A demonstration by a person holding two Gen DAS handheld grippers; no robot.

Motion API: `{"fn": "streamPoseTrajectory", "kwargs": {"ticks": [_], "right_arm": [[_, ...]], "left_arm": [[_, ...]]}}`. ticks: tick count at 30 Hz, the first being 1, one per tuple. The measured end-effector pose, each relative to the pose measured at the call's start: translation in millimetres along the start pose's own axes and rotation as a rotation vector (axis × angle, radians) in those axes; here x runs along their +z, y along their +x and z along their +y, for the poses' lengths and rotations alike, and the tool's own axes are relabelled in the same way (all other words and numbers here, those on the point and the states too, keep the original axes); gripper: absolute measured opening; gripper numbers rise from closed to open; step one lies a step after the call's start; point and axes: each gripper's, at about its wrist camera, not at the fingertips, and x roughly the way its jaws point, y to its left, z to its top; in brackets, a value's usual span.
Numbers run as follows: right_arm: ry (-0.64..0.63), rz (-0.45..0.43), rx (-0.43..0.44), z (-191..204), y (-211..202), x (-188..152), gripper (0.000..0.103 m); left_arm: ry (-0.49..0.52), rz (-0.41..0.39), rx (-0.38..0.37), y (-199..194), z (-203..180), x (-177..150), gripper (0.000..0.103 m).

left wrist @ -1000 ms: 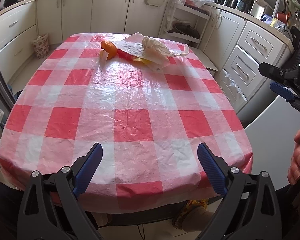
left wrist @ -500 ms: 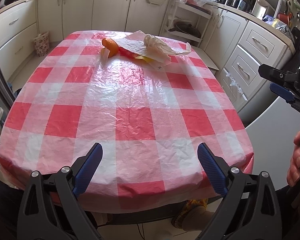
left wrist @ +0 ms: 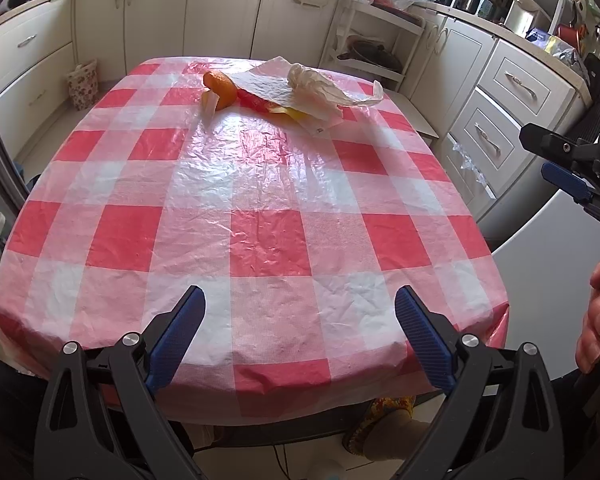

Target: Collect trash

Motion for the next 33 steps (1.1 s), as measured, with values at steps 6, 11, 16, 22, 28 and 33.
{"fn": "streamPoseTrajectory", "kwargs": {"ticks": [6, 11, 16, 22, 28, 33], "right_arm": [[0.000, 0.001, 0.000, 0.2, -0.1, -0.2, 0.087], [0.001, 0.000, -0.001, 0.4, -0.3, -0.3, 0.087], [0.001, 0.000, -0.001, 0.4, -0.3, -0.4, 0.087], [0.000, 0.002, -0.001, 0.9, -0.5, -0.4, 0.087], [-0.004, 0.002, 0.000, 3.1, -0.2, -1.3, 0.087], [-0.007, 0.004, 0.002, 4.6, -0.1, -2.0, 0.087]], "left_arm": [[0.001, 0.000, 0.000, -0.1, 0.2, -0.1, 0.092], [-0.001, 0.000, 0.000, 0.1, 0.6, -0.1, 0.092], [0.000, 0.001, 0.000, 0.2, 0.9, 0.0, 0.092], [-0.001, 0.000, -0.001, 0.0, 1.2, 0.2, 0.092], [-0.003, 0.000, 0.001, 1.0, 2.7, 0.0, 0.092], [-0.006, 0.001, 0.000, 1.2, 3.6, 0.0, 0.092]]}}
